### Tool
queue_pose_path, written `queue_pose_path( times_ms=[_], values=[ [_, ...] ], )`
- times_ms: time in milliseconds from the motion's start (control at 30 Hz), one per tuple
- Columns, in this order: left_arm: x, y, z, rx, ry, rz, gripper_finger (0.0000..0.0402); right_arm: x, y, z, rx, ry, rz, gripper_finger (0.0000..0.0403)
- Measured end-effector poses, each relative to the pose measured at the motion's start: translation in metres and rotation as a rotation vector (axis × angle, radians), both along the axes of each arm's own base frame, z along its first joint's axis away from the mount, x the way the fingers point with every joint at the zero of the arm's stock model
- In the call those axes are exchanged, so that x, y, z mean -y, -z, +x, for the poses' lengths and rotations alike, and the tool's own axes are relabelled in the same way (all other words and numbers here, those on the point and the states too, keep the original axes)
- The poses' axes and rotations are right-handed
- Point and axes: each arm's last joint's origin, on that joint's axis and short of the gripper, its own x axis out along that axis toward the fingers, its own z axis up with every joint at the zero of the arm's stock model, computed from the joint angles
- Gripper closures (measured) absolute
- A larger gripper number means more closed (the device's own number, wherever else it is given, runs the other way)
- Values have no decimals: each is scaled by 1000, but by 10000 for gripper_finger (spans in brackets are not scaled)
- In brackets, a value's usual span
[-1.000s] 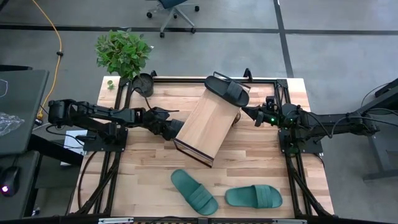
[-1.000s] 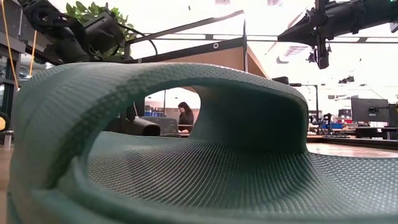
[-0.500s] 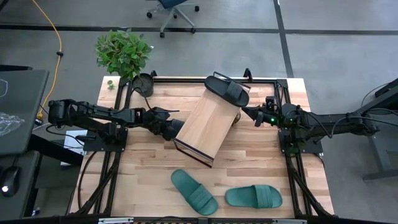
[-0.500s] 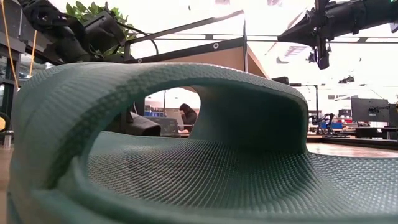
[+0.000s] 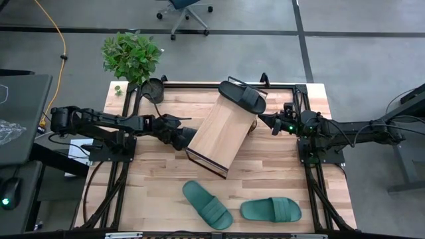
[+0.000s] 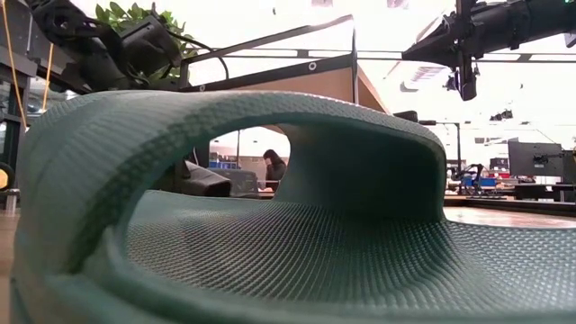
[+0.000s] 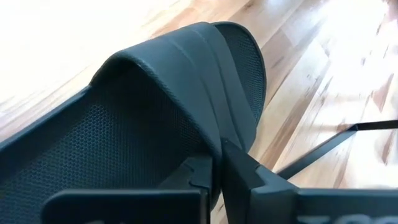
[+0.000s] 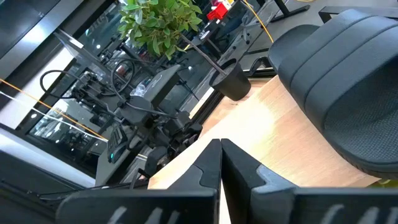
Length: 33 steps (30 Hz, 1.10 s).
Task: Pick and place slides into the shelf
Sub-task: Put the black slipper on the shelf
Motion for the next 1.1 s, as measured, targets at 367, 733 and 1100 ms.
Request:
queue_pose_path(
  times_ms=[367,733,1100],
  values=[
    [5,-22,-23,-7,-45,59,394,0,1,0,-4,-4,17,402],
    [12,-56,-50,148,-100,138,399,0,2,0,-17,-3,18,402],
    [17,-77,-70,301,-137,191,400,0,2,0,-17,-2,19,402]
  ],
)
